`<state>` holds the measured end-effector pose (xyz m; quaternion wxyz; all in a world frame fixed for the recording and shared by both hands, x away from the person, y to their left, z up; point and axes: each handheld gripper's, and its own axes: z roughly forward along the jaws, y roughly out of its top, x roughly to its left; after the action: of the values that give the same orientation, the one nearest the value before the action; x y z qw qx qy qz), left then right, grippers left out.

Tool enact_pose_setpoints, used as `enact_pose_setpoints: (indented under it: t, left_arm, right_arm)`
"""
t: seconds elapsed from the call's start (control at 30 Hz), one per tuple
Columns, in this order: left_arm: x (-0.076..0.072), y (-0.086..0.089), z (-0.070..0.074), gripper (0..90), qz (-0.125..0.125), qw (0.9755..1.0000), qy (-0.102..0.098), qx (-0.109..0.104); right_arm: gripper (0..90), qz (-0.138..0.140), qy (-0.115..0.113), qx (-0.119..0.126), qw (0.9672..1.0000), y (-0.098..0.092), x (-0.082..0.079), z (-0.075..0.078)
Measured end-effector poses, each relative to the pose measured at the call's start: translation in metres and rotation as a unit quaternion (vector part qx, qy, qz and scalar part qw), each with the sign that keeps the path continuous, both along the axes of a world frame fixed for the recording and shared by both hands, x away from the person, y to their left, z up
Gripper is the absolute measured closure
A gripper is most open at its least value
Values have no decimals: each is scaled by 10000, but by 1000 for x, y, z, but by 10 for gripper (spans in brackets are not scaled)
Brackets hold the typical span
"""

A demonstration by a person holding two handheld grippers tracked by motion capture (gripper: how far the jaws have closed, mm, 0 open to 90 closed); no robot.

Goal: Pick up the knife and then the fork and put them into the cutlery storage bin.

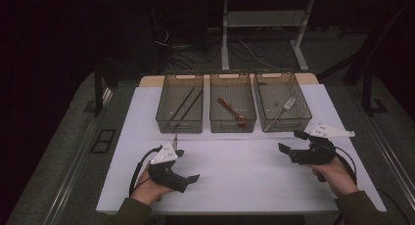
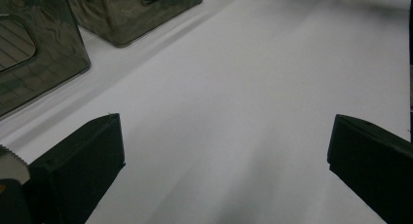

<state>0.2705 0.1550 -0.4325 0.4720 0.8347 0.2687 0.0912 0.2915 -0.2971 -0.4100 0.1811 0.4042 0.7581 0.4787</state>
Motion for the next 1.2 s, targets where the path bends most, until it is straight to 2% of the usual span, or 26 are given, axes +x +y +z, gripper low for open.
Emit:
enact_pose_setpoints:
  t: [0.23,0.3,0.37,0.47,0.53,0.67,0.83,0.9,0.97,1.07,1.2]
  left_arm:
    - [0,2,1,25,80,9999,-106,54]
    - [1,4,3,47,135,9997,-128,146]
    - [2,6,4,99,225,9995,-103,182]
    - [6,10,6,186,419,9984,-132,364]
    - [10,15,7,287,534,9974,-143,460]
    - [23,24,9,470,968,9924,-103,752]
    - [44,35,8,715,1521,9839,46,940]
    - [53,38,6,783,1724,9795,140,1037]
    - [61,41,4,831,1867,9764,222,1060]
    - [73,45,0,880,1936,9755,390,970]
    - [85,43,-7,887,2044,9718,551,1040]
  right_arm:
    - [170,127,132,-5,9998,7,-15,-19]
    - [170,146,197,-45,9997,9,-20,-25]
    - [170,258,259,-141,9992,10,-25,-30]
    - [170,332,321,-250,9986,11,-31,-35]
    - [170,370,343,-304,9983,12,-33,-36]
    - [170,381,302,-307,9983,12,-32,-36]
    - [170,366,319,-307,9983,10,-31,-36]
    - [170,357,326,-301,9984,11,-31,-36]
    - [170,365,329,-304,9983,11,-31,-36]
    - [170,372,313,-313,9983,11,-32,-36]
    - [170,356,294,-342,9983,10,-31,-36]
